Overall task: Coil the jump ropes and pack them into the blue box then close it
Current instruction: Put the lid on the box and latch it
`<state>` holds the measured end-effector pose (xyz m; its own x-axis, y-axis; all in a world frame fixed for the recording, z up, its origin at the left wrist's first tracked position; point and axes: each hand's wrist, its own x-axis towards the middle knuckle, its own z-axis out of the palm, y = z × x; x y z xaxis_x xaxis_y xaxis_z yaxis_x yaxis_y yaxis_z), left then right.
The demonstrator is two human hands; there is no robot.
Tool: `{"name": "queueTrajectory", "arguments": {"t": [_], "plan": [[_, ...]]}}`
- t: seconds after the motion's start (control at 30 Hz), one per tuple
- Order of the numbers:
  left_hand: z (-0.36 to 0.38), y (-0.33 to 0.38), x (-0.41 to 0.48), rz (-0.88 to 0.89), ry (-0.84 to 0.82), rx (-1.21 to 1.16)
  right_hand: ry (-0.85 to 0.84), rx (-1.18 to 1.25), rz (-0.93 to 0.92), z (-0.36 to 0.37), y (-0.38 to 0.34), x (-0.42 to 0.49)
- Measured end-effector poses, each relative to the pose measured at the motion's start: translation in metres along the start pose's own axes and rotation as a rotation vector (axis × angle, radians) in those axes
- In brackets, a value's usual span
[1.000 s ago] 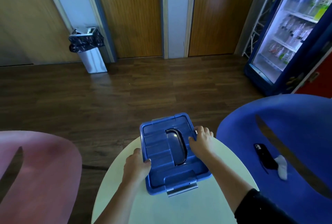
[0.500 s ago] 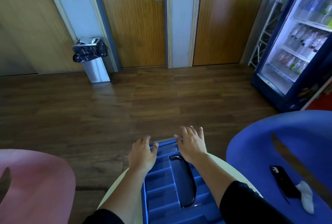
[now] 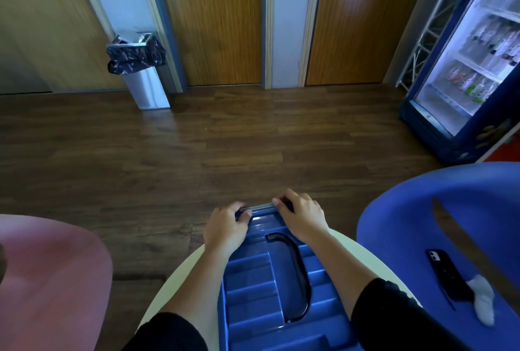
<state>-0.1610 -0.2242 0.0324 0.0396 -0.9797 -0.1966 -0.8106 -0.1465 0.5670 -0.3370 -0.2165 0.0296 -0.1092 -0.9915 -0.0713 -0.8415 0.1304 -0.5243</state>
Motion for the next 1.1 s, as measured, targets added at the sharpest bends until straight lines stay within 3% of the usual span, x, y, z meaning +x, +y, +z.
{"name": "queueTrajectory", "arguments": {"t": [0.2, 0.33, 0.57, 0.63, 0.73, 0.8, 0.93, 1.1], "plan": [[-0.002, 0.0, -0.001, -0.053, 0.063, -0.252, -0.016, 0.216, 0.11, -0.004, -0.002, 0.003], [-0.002, -0.005, 0.002, -0.018, 0.044, -0.384, -0.012, 0.344, 0.082, -0.006, 0.003, 0.004], [0.001, -0.014, 0.0, 0.095, 0.023, -0.378, -0.013, 0.369, -0.003, -0.006, 0.007, -0.001], [0.001, -0.014, -0.001, 0.125, 0.023, -0.291, 0.019, 0.295, -0.072, -0.008, 0.005, -0.004], [0.001, -0.013, -0.016, 0.321, 0.164, 0.08, 0.175, 0.085, -0.272, -0.007, 0.005, -0.018], [0.003, -0.015, -0.039, 0.474, 0.21, 0.135, 0.125, 0.065, -0.287, -0.008, 0.007, -0.041], [0.011, -0.026, -0.113, 0.503, 0.029, 0.066, -0.082, -0.017, -0.288, -0.014, 0.019, -0.123], [0.018, -0.036, -0.173, 0.519, -0.136, 0.164, -0.211, -0.104, -0.338, -0.027, 0.03, -0.187]]}}
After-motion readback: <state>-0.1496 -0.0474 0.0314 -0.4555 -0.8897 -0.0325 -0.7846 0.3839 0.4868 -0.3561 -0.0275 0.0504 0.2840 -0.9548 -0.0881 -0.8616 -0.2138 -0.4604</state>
